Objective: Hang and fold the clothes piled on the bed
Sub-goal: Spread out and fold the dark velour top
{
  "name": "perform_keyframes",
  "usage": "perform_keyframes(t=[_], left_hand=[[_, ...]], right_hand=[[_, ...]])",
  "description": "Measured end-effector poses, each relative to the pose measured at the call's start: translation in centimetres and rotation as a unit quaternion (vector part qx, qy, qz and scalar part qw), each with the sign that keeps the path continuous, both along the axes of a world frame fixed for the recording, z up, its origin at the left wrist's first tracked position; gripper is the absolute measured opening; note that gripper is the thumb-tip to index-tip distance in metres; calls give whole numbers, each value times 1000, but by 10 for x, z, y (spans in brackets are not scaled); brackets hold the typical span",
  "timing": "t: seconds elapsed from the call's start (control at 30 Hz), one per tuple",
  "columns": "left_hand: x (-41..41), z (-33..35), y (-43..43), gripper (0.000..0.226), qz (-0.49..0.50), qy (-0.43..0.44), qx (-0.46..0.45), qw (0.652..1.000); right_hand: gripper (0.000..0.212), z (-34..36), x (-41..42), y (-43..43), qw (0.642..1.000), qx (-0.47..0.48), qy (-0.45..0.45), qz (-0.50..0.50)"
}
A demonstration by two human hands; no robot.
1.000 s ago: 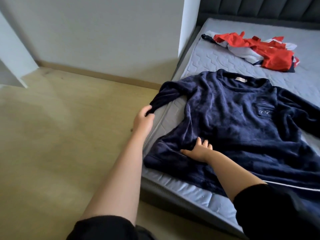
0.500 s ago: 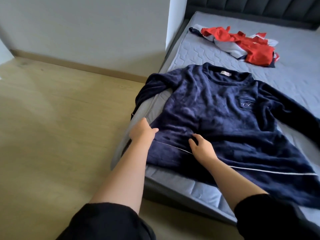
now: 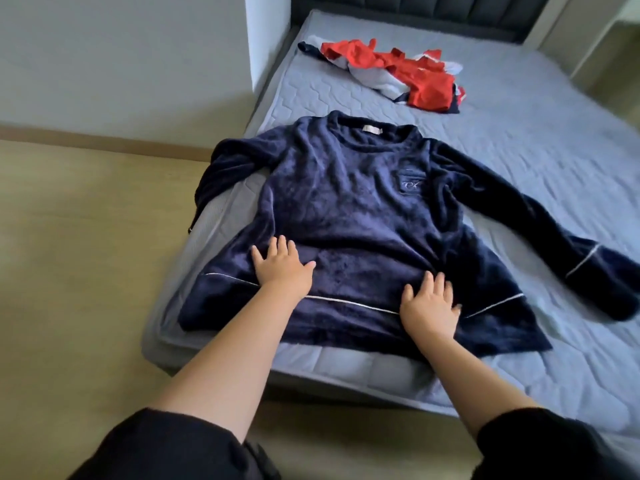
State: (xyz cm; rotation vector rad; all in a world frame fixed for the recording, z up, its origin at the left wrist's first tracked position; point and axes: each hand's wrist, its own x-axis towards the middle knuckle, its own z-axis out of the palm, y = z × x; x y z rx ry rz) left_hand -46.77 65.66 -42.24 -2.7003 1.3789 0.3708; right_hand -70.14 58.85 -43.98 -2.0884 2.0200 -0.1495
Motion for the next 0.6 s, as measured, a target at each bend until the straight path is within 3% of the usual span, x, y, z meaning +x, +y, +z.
perform_keyframes(t=[0.07,0.2,0.37,0.6], left_hand=[[-18,-1,-4,69,-30,0,-43,999],[-68,-11,-10,65,-218,20,-92,971],[-77,-19,-15,64,-199,18,-57,978],[-96,-14,-20,63,-171,6,-61,983]], right_hand=[[61,6,5,-3,999,3,-3,37],[58,6,4,-8,983,-19,28,179],[58,0,-56,-22,1000,-10,18,4],[48,18,-109,-46,992,-29,-31,-115]])
